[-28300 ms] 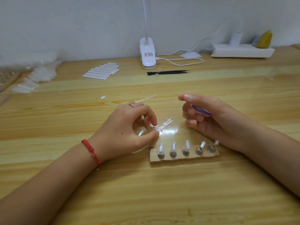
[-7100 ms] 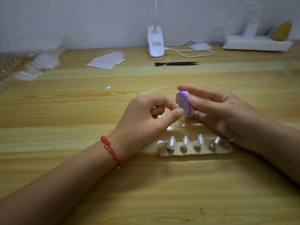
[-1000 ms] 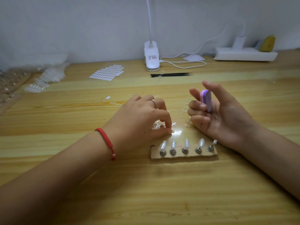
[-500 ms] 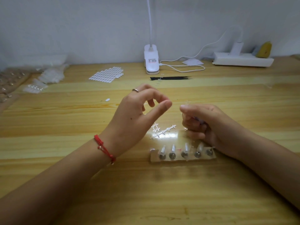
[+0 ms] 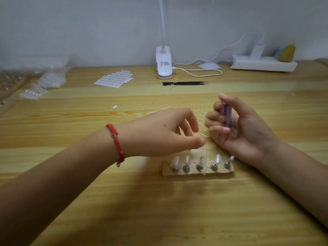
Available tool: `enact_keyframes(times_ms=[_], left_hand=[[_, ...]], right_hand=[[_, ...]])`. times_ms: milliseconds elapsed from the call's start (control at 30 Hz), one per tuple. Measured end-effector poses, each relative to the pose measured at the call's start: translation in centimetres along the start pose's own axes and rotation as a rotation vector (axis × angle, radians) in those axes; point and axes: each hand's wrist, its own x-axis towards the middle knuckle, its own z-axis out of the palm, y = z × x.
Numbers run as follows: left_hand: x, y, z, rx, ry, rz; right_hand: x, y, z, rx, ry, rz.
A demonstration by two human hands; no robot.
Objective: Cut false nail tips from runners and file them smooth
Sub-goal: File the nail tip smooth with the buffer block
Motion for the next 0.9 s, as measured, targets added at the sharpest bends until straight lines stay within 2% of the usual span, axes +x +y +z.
enact_keyframes(times_ms=[100, 167, 400, 600, 700, 900], left_hand=[[1.4, 0.6, -0.2, 0.205, -0.065, -0.012], [2.0, 0.6, -0.2, 0.254, -0.083, -0.018], [2.5, -0.2, 0.6, 0.386, 0.046, 0.201], [2.1, -0.8, 0.9, 0.602, 0.207, 0.550], [2.0, -1.2, 0.9, 0.684, 0.341, 0.707], [1.7, -2.2, 0.6, 0.760, 0.540, 0.814]], right_hand=[[0.0, -0.1, -0.1, 0.044, -0.010, 0.011], [0.0, -0.3, -0.3, 0.109, -0.009, 0.010], [0.1, -0.4, -0.5, 0.176, -0.012, 0.012], [0.0, -0.4, -0.5, 0.156, -0.007, 0.009], [0.0, -0.4, -0.4, 0.143, -0.006, 0.008], [0.0, -0.3, -0.3, 0.089, -0.004, 0.005]])
